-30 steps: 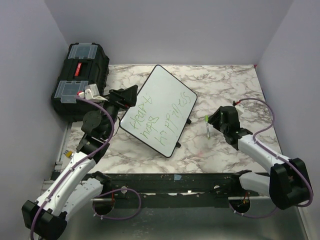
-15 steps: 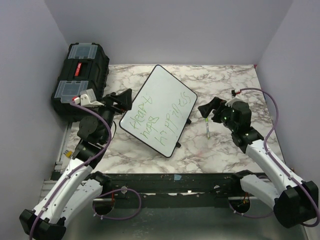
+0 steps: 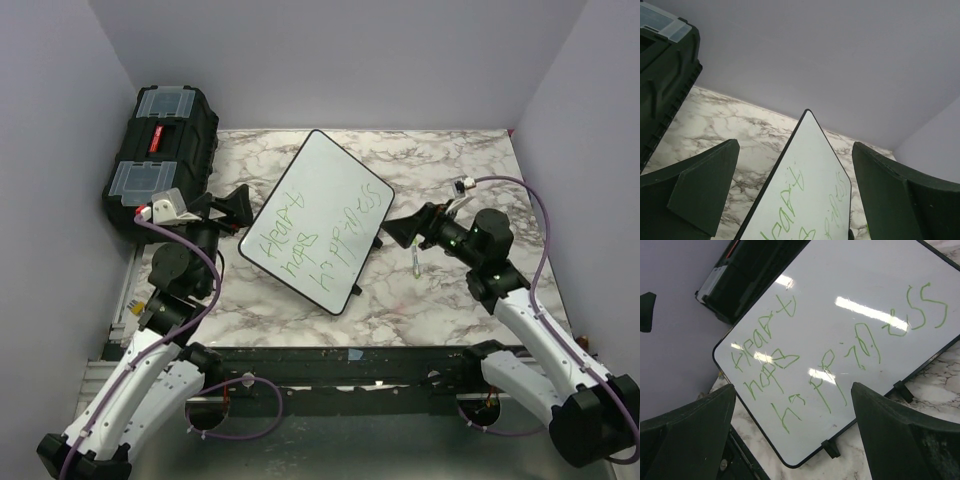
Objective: Write a sentence on the whiteboard
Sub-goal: Reset both arms
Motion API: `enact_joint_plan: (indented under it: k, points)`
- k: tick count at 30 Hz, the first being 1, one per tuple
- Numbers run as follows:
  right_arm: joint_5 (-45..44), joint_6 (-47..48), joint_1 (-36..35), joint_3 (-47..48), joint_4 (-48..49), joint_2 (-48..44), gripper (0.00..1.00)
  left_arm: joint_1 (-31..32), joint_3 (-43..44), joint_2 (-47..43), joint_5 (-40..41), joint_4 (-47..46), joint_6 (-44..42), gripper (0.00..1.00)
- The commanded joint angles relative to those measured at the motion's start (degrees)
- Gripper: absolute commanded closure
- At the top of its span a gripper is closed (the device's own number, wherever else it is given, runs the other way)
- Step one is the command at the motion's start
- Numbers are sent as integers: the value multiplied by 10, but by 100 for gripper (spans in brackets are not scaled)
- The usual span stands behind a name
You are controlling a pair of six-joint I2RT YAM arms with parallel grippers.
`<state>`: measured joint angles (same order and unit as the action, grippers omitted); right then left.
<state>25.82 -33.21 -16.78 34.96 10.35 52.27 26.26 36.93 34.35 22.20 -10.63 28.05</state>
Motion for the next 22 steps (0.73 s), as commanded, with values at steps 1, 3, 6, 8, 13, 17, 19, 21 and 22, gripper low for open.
enact_joint_plan:
  k: [1, 3, 6, 8, 13, 17, 19, 21, 22]
  points:
    - [52, -23, 1, -40, 69, -25, 0, -4, -14, -9, 40, 2, -33, 2]
    - [50, -36, 1, -63, 101, -37, 0, -4, -16, -9, 42, -1, -37, 1]
    - [54, -54, 1, -82, 129, -40, 0, -5, -19, -9, 43, -2, -39, 2]
    - [63, -65, 1, -90, 147, -35, 0, -5, -20, -10, 43, -2, -39, 1]
    - [69, -77, 1, -97, 164, -30, 0, -5, -22, -16, 46, -2, -44, 1]
    - [64, -76, 1, -99, 165, -27, 0, -6, -23, -18, 48, -3, -46, 1]
    - [59, -75, 1, -98, 162, -28, 0, -6, -24, -18, 49, -3, -47, 1]
    - [50, -69, 1, -94, 148, -27, 0, -6, -24, -18, 50, -4, -48, 1]
    - [46, -66, 1, -91, 140, -28, 0, -6, -25, -18, 50, -4, -48, 2]
